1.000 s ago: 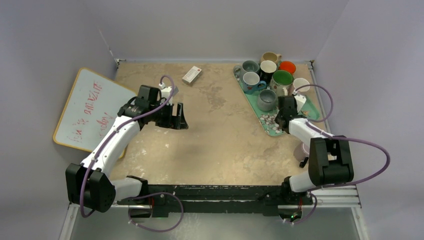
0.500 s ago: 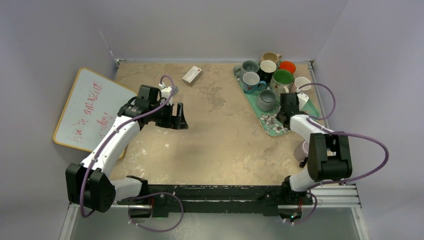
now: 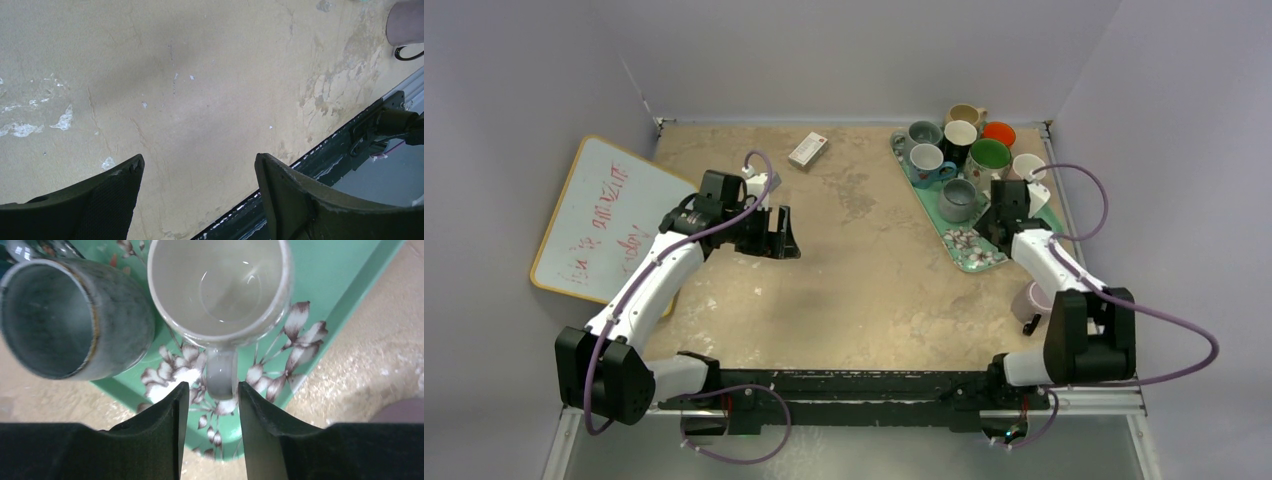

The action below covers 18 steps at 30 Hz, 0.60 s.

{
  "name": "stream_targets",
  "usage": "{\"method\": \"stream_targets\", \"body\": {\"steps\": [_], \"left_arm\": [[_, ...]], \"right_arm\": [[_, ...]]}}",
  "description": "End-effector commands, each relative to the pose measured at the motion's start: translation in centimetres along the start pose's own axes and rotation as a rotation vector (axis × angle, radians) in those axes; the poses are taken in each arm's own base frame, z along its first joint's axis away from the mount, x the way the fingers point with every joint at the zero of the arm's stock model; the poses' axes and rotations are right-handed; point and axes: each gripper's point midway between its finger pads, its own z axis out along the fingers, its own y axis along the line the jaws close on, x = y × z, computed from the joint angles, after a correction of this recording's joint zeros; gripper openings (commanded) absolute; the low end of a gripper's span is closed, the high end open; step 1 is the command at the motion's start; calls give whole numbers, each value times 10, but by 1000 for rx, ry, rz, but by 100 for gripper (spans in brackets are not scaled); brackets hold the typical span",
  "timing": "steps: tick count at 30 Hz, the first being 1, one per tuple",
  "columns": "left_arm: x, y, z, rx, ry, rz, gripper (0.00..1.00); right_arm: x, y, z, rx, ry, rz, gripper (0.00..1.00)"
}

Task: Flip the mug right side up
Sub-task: Place the cup on the tray.

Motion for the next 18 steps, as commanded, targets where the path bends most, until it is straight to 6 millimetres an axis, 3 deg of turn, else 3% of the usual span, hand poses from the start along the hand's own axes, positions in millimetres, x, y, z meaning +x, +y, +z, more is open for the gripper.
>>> {"method": "stream_targets", "body": {"steps": [1, 9, 13, 18], "left_arm": [[-7, -1, -6, 6, -37, 39, 80], [-8, -5, -9, 22, -50, 46, 80], [-9, -9, -10, 38, -54, 52, 80], [-9, -10, -12, 42, -62, 58, 80]], "right_arm": [[-17, -10, -37, 77, 12, 132, 45], [4, -60, -79, 279, 75, 187, 58], [-4, -82, -102, 341, 10, 211, 79], [-13, -102, -117, 392, -60, 225, 98]]}}
